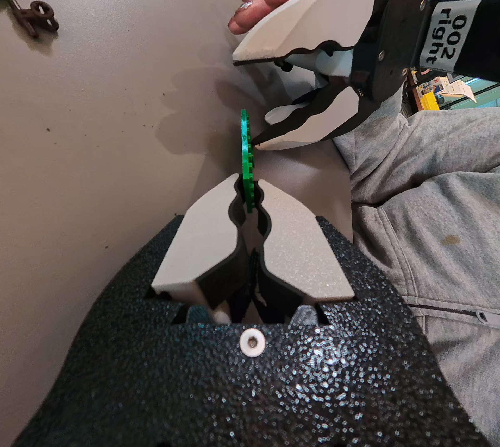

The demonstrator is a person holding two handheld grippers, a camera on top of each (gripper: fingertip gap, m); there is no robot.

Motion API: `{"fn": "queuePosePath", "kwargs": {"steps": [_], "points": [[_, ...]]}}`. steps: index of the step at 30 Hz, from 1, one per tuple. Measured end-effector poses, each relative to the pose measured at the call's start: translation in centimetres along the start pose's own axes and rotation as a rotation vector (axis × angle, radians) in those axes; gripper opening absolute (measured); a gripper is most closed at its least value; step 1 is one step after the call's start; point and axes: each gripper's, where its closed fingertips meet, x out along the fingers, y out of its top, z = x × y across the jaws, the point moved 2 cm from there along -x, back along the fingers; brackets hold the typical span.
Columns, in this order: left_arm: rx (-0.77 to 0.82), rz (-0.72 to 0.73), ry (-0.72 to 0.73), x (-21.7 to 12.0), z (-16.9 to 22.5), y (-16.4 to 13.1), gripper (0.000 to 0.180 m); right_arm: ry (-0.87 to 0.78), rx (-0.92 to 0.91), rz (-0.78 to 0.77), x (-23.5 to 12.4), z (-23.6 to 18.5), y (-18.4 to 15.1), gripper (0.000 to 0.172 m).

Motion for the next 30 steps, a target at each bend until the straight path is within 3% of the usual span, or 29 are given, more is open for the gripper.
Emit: {"fn": "queuePosePath", "kwargs": {"steps": [30], "points": [[-0.002, -0.003, -0.008, 0.03, 0.07, -0.05, 0.004, 0.055, 0.042, -0.018, -0.12, -0.43, -0.13, 0.04]]}}
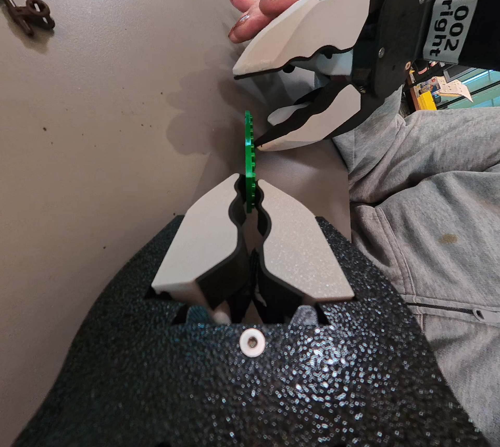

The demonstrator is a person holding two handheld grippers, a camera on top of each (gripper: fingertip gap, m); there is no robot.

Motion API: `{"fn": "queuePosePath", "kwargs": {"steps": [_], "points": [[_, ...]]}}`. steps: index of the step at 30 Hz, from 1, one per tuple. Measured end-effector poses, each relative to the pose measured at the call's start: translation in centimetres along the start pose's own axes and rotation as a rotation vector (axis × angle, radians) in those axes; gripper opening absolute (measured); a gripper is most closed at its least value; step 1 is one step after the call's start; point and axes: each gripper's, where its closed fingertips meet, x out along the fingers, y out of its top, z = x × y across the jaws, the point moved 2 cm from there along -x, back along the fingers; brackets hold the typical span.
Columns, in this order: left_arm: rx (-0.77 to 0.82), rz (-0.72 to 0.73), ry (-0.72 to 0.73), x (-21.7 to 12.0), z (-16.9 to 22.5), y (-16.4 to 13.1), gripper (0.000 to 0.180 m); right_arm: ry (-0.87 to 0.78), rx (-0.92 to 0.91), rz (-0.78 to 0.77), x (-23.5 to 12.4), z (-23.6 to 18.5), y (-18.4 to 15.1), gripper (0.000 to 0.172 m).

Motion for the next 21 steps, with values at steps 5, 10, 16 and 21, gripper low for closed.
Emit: {"fn": "queuePosePath", "kwargs": {"steps": [5, 10, 16, 21], "points": [[0.001, -0.001, -0.001, 0.0, 0.0, 0.0, 0.004, 0.004, 0.002, 0.003, 0.0, 0.0, 0.1, 0.04], [0.001, 0.0, -0.002, 0.0, 0.0, 0.0, 0.004, 0.02, 0.008, 0.008, 0.1, -0.3, 0.1, 0.041], [0.001, -0.004, 0.001, 0.0, 0.0, 0.0, 0.004, 0.028, -0.017, -0.001, 0.4, -0.7, 0.1, 0.043], [0.019, -0.026, 0.007, 0.1, 0.1, -0.3, 0.005, 0.072, -0.035, 0.003, 0.4, -1.4, 0.1, 0.028]]}}
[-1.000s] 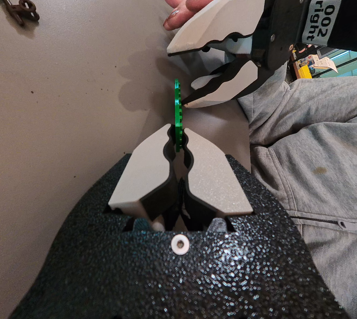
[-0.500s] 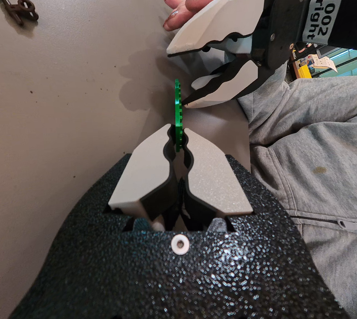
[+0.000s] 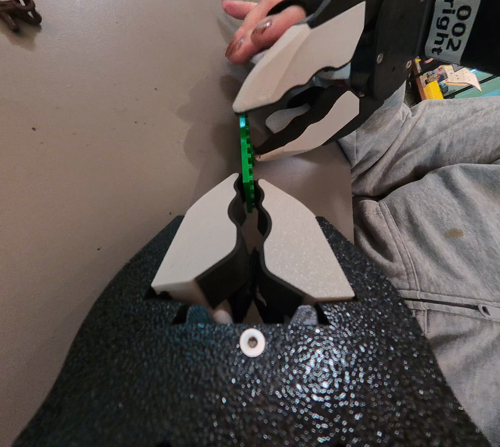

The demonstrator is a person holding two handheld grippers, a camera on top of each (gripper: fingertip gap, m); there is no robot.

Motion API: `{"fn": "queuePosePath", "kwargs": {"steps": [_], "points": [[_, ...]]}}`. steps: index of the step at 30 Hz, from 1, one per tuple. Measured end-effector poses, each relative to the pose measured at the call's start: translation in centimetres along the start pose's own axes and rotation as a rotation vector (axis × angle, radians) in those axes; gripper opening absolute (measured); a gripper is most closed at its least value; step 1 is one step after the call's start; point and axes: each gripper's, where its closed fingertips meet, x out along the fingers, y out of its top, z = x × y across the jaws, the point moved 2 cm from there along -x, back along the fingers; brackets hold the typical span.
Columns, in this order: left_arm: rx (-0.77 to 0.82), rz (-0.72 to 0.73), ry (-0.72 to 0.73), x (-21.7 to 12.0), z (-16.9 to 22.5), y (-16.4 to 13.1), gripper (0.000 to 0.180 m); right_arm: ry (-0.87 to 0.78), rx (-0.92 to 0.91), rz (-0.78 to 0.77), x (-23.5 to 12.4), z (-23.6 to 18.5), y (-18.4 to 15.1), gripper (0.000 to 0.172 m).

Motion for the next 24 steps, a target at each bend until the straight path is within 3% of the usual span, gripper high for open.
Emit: {"fn": "queuePosePath", "kwargs": {"steps": [1, 20, 24], "points": [[0.003, -0.003, 0.0, 0.03, 0.03, -0.03, 0.005, 0.015, -0.002, -0.003, 0.06, -0.24, 0.02, 0.023], [-0.014, -0.037, 0.006, 0.12, -0.19, -0.36, 0.004, 0.006, -0.032, -0.119, 0.74, -0.34, 0.06, 0.023], [0.008, -0.043, 0.01, 0.18, -0.04, -0.45, 0.005, 0.134, 0.004, -0.113, 0.73, -0.2, 0.13, 0.022]]}}
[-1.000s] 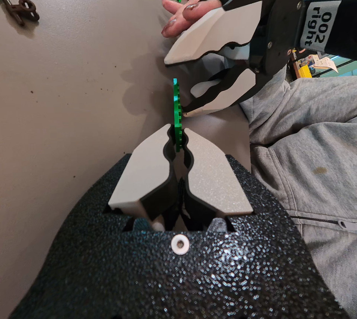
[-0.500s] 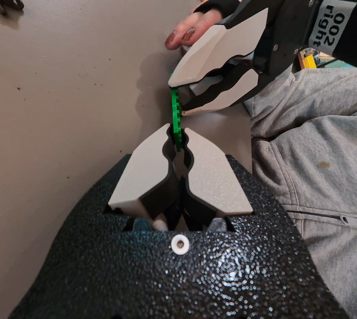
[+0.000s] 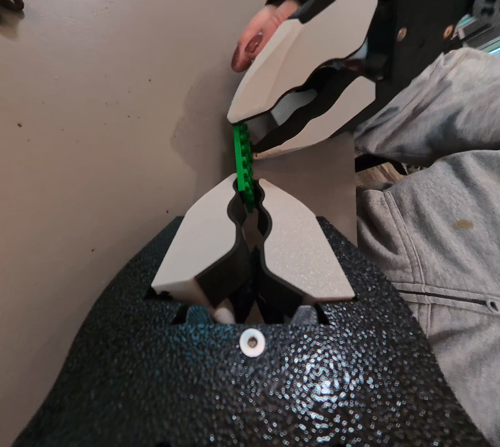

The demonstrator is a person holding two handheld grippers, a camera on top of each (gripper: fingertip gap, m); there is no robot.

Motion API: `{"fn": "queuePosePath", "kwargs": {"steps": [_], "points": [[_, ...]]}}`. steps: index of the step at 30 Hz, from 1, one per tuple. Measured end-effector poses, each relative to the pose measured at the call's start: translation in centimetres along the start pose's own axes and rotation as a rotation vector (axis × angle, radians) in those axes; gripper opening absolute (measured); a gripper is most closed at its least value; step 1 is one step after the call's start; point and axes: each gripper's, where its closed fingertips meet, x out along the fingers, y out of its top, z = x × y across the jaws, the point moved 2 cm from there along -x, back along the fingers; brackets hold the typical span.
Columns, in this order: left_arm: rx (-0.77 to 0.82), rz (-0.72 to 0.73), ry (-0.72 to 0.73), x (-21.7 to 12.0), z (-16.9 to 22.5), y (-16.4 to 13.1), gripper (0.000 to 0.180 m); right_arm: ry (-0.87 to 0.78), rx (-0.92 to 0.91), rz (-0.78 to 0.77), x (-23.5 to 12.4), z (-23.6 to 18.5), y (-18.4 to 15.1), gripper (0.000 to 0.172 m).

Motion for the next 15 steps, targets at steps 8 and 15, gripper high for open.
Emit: {"fn": "queuePosePath", "kwargs": {"steps": [8, 15], "points": [[0.015, -0.003, 0.008, 0.1, 0.0, -0.1, 0.005, 0.261, 0.092, 0.032, -0.4, 0.9, 0.1, 0.004], [-0.014, 0.013, -0.013, 0.0, 0.1, 0.1, 0.005, 0.256, -0.023, -0.076, 1.3, -0.7, 0.1, 0.029]]}}
